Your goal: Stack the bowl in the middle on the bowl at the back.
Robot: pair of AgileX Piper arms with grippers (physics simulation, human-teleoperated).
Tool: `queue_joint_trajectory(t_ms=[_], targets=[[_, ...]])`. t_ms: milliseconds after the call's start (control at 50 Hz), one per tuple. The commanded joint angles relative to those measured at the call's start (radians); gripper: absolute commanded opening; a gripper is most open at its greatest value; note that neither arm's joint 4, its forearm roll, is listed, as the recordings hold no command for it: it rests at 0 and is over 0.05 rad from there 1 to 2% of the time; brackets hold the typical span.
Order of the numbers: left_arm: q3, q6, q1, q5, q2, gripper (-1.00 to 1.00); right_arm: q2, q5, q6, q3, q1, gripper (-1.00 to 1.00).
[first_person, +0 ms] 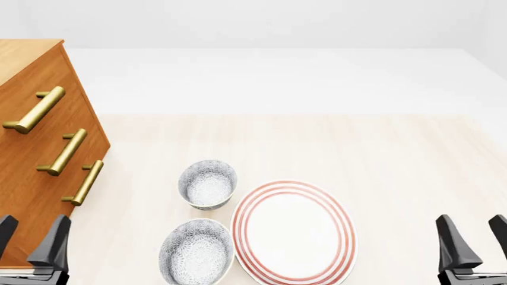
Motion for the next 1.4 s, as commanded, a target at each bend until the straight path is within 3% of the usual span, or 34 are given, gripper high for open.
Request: queue_joint_trajectory(t_ms=[20, 320, 400, 420, 640, 760, 820, 900, 1020, 1140, 1400], targets=[[-0.003, -0.004, 0.006, 0.002, 0.005, 1.00, 0.024, -0.013, 0.010, -0.001, -0.003, 1.00], [-0.027, -0.010, -0.002, 0.027, 0.016, 1.00, 0.041, -0.024, 0.017, -0.003, -0.007, 1.00], [-0.052, -0.016, 0.035, 0.038, 0.035, 1.00, 0.025, -0.009, 0.012, -0.006, -0.009, 1.00], [-0.060, 0.018, -0.001, 0.050, 0.035, 1.00, 0.020, -0.005, 0.010, -0.008, -0.012, 1.00], [-0.270, 0.009, -0.122, 0.197, 0.148, 1.00, -0.009, 0.015, 0.010, -0.020, -0.004, 1.00], [-0.361, -0.063, -0.192, 0.291, 0.274, 1.00, -0.009, 0.018, 0.012, -0.021, -0.005, 1.00], [-0.380, -0.054, -0.212, 0.318, 0.295, 1.00, -0.009, 0.019, 0.016, -0.022, -0.004, 1.00], [-0.435, -0.145, -0.274, 0.382, 0.371, 1.00, -0.010, 0.018, 0.012, -0.022, 0.000, 1.00], [-0.497, -0.170, -0.352, 0.454, 0.441, 1.00, -0.010, 0.014, 0.007, -0.020, 0.010, 1.00], [-0.536, -0.177, -0.414, 0.516, 0.515, 1.00, -0.010, 0.010, -0.003, -0.019, 0.022, 1.00], [-0.544, -0.128, -0.428, 0.580, 0.686, 1.00, -0.010, 0.007, -0.004, -0.020, 0.027, 1.00]])
